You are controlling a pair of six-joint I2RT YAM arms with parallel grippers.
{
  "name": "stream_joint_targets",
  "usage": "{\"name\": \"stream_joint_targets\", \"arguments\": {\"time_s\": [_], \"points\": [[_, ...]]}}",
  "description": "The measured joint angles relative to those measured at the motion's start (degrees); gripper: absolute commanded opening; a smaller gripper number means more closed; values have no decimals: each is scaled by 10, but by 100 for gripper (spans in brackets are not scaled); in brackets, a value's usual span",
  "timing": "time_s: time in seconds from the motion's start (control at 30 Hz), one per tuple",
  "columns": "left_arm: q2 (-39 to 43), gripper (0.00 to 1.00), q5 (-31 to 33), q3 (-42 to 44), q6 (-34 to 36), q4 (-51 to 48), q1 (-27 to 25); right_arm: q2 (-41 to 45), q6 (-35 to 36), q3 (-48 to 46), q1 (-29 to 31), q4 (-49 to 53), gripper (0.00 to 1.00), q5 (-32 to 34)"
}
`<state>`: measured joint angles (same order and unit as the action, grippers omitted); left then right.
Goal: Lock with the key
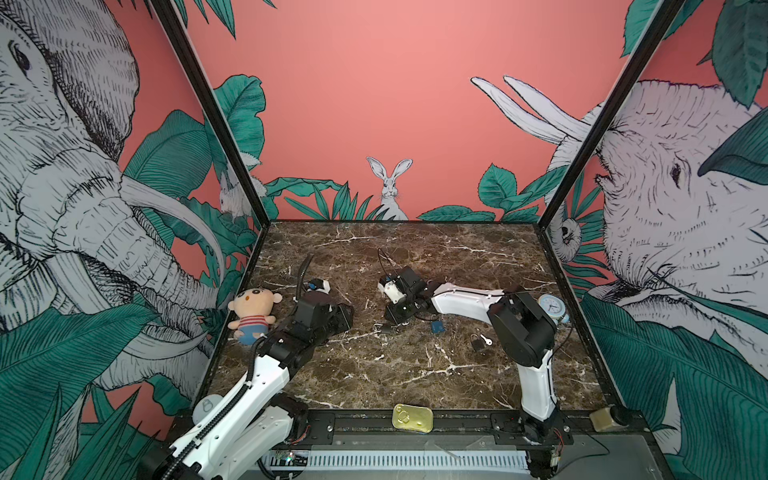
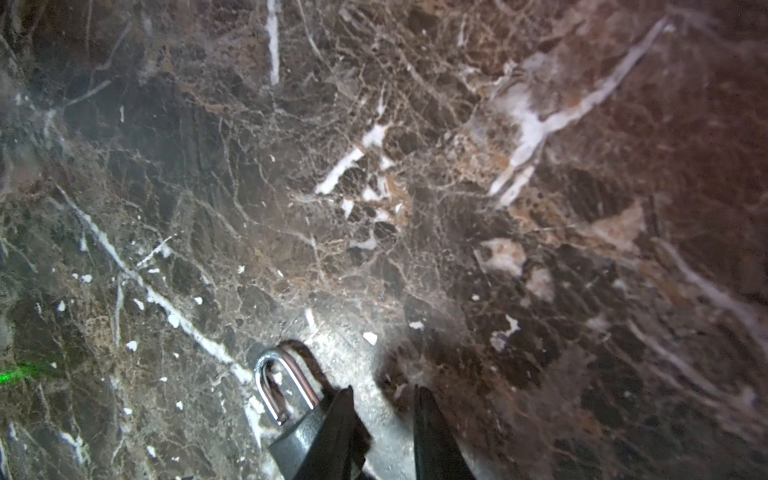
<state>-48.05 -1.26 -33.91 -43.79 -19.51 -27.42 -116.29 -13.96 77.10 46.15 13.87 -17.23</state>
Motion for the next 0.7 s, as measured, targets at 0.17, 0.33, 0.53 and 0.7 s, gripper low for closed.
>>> {"name": "stream_joint_targets", "arguments": {"time_s": [0.17,0.33,0.53,0.7], "points": [[-24,43,-3,0,2,6,0,0,-17,-25,0,-32,25,-7],[-33,43,-9,0,6,6,0,12,-34,-56,3,-69,25,-8],[-29,43,-13,0,9,8,2,29,-52,-84,17,-85,25,-4],[-3,43,-13,1,7,10,2,43,-63,-101,35,-85,25,-1]]}}
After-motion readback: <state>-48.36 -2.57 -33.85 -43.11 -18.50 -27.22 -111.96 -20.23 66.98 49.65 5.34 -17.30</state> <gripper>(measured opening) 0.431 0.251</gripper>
